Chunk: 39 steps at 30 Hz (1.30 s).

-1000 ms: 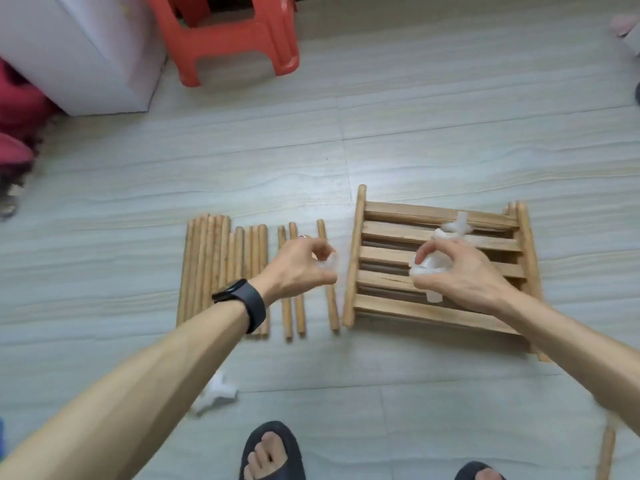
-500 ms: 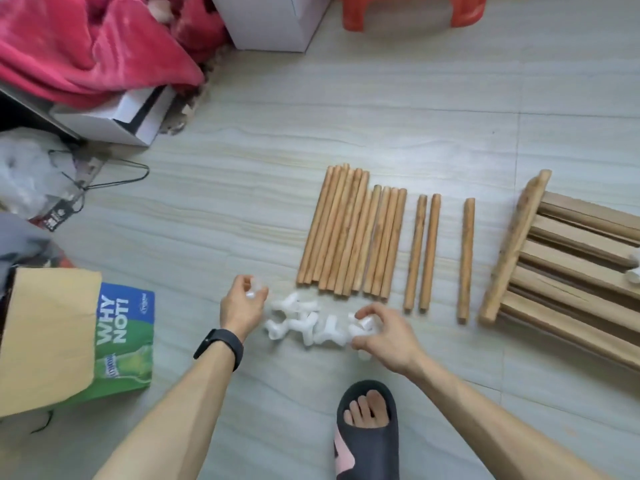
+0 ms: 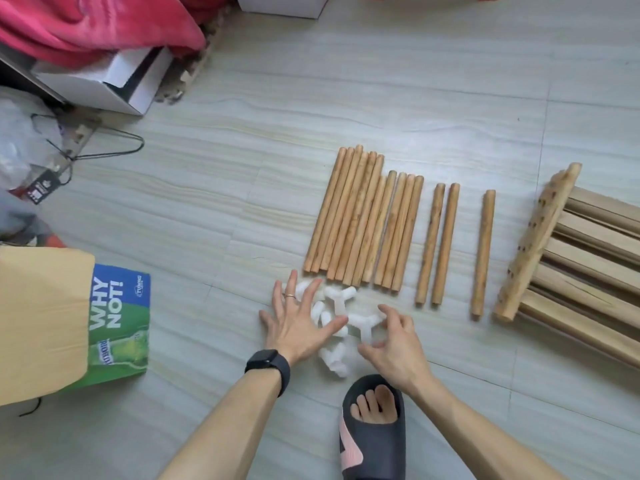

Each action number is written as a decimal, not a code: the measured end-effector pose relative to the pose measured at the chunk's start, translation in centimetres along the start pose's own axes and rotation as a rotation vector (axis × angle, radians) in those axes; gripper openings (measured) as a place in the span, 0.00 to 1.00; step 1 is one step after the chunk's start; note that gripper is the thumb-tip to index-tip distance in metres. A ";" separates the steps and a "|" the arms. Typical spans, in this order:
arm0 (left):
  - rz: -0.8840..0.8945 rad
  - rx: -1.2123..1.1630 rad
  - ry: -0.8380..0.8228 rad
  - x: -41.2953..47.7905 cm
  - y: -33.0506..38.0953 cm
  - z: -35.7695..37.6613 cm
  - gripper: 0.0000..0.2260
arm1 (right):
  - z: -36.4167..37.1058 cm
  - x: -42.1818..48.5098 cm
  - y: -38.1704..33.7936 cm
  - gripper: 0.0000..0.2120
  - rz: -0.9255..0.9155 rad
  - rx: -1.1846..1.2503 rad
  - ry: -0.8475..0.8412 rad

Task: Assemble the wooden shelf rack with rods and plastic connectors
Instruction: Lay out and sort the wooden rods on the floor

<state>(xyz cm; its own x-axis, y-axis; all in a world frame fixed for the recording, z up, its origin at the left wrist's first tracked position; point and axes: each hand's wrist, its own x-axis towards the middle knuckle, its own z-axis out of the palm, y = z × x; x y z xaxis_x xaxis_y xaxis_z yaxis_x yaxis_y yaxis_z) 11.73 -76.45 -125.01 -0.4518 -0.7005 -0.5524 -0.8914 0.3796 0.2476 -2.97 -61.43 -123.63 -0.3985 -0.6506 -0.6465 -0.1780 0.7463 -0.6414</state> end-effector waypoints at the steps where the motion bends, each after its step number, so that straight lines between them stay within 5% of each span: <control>1: 0.022 0.050 -0.004 -0.1 -0.1 0.5 0.44 | 0.5 0.0 0.0 0.37 0.030 0.012 -0.011; 8: 0.083 0.118 -0.017 0.7 -0.7 -1.8 0.37 | 1.2 1.4 -1.8 0.38 0.050 0.213 -0.167; 15: 0.276 0.125 0.130 2.8 5.6 -6.7 0.33 | -10.3 0.0 -1.0 0.19 -0.046 -0.244 -0.185; 19: 0.508 0.112 0.157 4.0 15.8 -8.0 0.33 | -20.1 -2.0 1.1 0.16 -0.024 -0.370 -0.008; 25: 0.807 0.129 0.142 2.4 31.7 -6.0 0.32 | -31.1 -4.9 7.9 0.14 0.074 -0.298 0.497; 31: 0.930 0.227 0.038 0.2 41.2 0.6 0.34 | -36.1 -4.8 16.0 0.21 0.254 -0.146 0.746; 39: 0.864 0.266 0.012 0.9 47.4 7.2 0.29 | -38.4 -2.0 18.5 0.55 0.300 -0.148 0.460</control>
<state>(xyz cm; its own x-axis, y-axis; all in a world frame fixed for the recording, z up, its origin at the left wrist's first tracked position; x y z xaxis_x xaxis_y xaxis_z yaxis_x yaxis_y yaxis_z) -30.68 -54.68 -119.50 -0.9615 -0.1119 -0.2509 -0.2041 0.9024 0.3795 -39.99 -40.88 -118.33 -0.7961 -0.3037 -0.5234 -0.1074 0.9221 -0.3717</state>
